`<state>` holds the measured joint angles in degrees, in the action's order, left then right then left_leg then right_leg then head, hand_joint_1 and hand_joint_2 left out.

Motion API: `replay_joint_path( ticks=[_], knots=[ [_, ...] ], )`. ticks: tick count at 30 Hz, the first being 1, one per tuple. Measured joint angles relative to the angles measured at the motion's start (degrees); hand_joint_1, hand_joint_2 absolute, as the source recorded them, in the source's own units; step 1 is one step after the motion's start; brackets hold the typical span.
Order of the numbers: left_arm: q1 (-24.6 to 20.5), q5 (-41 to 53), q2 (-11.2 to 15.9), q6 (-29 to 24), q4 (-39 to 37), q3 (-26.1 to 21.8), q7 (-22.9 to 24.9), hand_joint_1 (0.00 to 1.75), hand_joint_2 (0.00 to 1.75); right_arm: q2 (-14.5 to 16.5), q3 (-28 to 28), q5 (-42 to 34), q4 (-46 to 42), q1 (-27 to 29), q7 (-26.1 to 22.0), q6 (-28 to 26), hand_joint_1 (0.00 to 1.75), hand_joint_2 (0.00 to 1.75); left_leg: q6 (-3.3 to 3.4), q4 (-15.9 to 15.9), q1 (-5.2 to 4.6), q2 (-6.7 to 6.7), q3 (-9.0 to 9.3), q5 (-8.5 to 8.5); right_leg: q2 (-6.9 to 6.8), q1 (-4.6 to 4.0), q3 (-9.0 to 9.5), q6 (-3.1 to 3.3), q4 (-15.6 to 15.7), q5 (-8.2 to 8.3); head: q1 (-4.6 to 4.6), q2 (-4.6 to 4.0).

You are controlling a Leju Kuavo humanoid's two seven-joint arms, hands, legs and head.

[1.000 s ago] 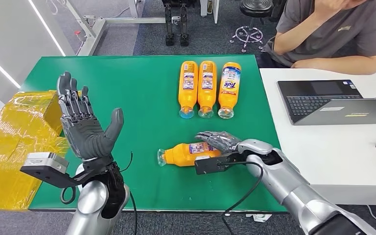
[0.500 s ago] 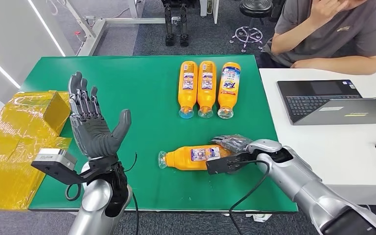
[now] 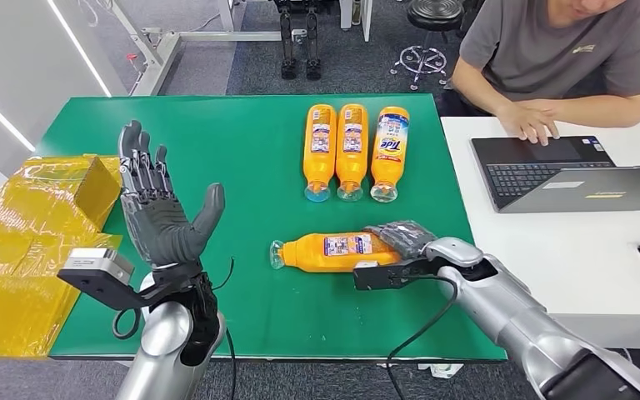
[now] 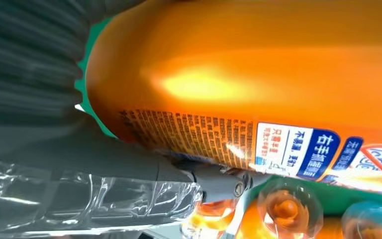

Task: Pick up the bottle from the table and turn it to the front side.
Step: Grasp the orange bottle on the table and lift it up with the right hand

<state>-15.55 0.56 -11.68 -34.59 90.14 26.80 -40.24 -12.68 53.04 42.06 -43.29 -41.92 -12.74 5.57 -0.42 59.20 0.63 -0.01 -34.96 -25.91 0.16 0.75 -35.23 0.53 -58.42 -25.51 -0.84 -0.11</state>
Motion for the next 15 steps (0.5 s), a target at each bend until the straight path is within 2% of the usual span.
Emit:
replay_joint_path(
  ticks=[5, 8, 11, 15],
  knots=[
    [0.02, 0.35, 0.0, -0.71, 0.01, 0.0, 0.0, 0.0, 1.75, 1.24, -1.05, 0.11, -0.47, 2.77, 1.03, -8.65, 1.75, 1.75, 0.0, -0.01, 0.02, -0.01, -0.02, 0.0, -0.01, -0.01, -0.01, 0.0, -0.01, -0.01, -0.01, 0.0],
    [0.32, 0.75, 0.02, -1.88, 0.05, 0.0, 0.0, 0.0, 1.75, 2.73, -3.74, -1.31, -2.65, 6.0, 0.5, -18.2, 1.75, 1.75, -0.01, -0.02, 0.03, -0.01, -0.04, -0.01, 0.0, -0.01, -0.03, 0.01, -0.02, -0.02, 0.0, 0.0],
    [0.62, 0.96, 0.01, -2.67, 0.07, 0.0, 0.0, 0.0, 1.75, 4.86, -8.08, -4.29, -6.46, 9.85, -1.04, -26.52, 1.75, 1.75, -0.01, -0.03, 0.03, -0.02, -0.05, -0.01, -0.02, -0.02, -0.06, 0.0, -0.02, -0.05, -0.01, 0.0],
    [0.66, 0.99, -0.01, -3.69, 0.07, 0.01, 0.0, 0.0, 1.75, 7.78, -13.63, -9.84, -12.97, 16.2, -5.3, -33.63, 1.75, 1.75, -0.01, -0.06, 0.03, -0.22, -0.1, -0.01, -0.2, -0.04, -0.05, -0.03, -0.02, -0.1, -0.01, 0.0]
  ],
)
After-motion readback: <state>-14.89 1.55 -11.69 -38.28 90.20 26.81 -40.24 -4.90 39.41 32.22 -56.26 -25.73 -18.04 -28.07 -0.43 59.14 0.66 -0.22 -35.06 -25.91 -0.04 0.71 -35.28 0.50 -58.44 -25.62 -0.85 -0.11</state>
